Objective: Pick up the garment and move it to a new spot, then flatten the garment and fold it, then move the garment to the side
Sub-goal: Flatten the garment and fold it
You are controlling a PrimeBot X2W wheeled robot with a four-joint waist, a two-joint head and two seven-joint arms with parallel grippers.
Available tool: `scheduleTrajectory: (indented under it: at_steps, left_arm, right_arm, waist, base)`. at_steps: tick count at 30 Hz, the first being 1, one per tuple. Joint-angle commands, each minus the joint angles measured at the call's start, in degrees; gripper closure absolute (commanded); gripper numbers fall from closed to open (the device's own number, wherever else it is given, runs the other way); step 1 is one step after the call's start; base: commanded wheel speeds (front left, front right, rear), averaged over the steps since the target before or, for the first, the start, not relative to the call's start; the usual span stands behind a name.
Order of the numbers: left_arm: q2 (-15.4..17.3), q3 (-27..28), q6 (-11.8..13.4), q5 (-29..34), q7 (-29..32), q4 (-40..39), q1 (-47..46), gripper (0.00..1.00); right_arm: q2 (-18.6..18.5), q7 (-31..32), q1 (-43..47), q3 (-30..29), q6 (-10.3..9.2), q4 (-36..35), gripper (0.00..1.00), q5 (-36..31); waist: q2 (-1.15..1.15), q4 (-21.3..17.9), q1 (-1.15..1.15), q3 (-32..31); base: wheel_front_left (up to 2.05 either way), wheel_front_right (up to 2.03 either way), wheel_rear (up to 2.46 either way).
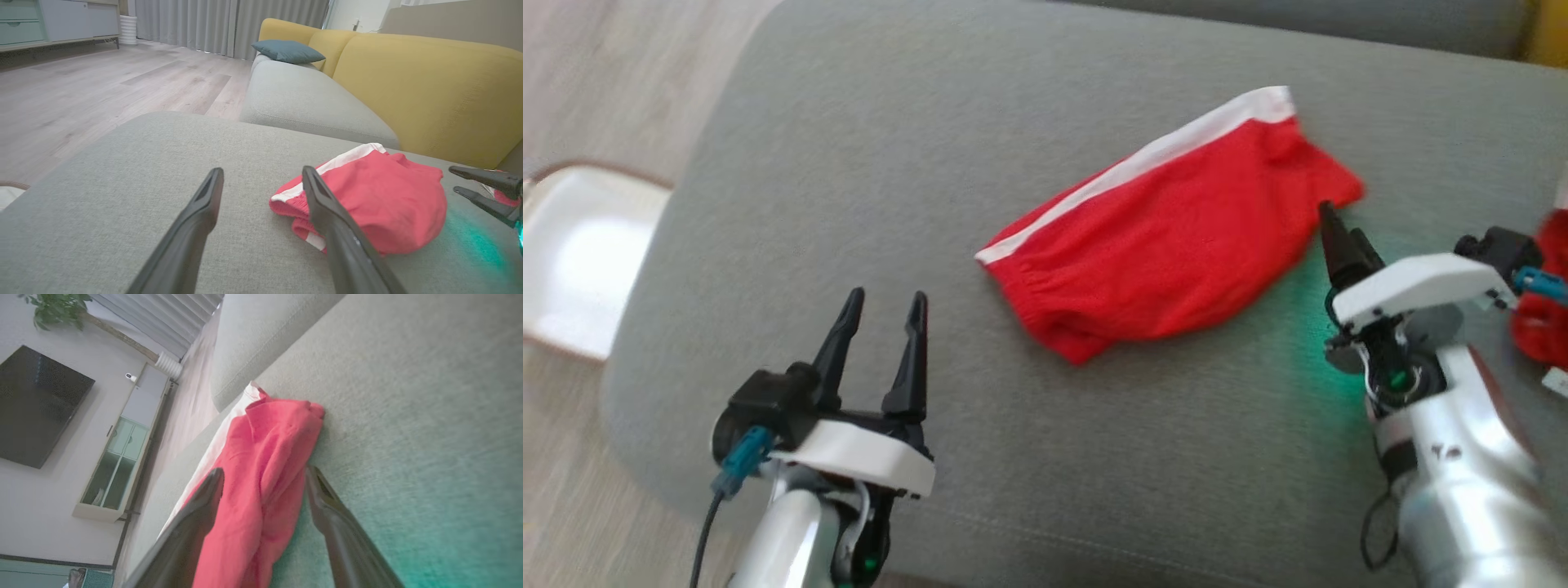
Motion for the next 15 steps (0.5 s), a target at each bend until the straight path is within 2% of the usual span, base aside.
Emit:
scheduleTrajectory:
  at_steps: [1, 9, 11, 15]
  left_arm:
    - [0.1, 1.5, 0.5, -0.7, -0.3, -1.6, -2.6, 0.0]
    - [0.1, 0.4, 1.0, -2.5, -0.3, -1.9, -3.0, 0.0]
    - [0.1, 0.1, 1.2, -2.8, -0.3, -2.1, -3.1, 0.0]
    - [0.1, -0.5, 1.4, -3.3, -0.3, -2.3, -3.5, 0.0]
  right_arm:
    - [0.4, 0.0, -3.7, 0.6, 0.19, 0.6, 0.0, 0.3]
    - [0.3, -5.5, -16.6, -7.2, 0.19, 24.8, 0.0, -8.3]
    - [-0.3, -7.1, -18.9, -9.1, 0.19, 27.8, 0.0, -10.5]
    - [-1.3, -7.3, -20.1, -12.9, 0.19, 28.9, 0.0, -14.8]
  waist:
    - [0.0, 2.6, 0.0, 1.9]
    - [0.0, 5.9, 0.0, 3.2]
    - [0.0, 6.4, 0.0, 3.5]
    - [0.0, 7.3, 0.0, 4.2]
  base:
    - [0.0, 0.0, 0.0]
    - [0.0, 0.0, 0.0]
    - [0.0, 0.0, 0.0]
    - [0.0, 0.0, 0.0]
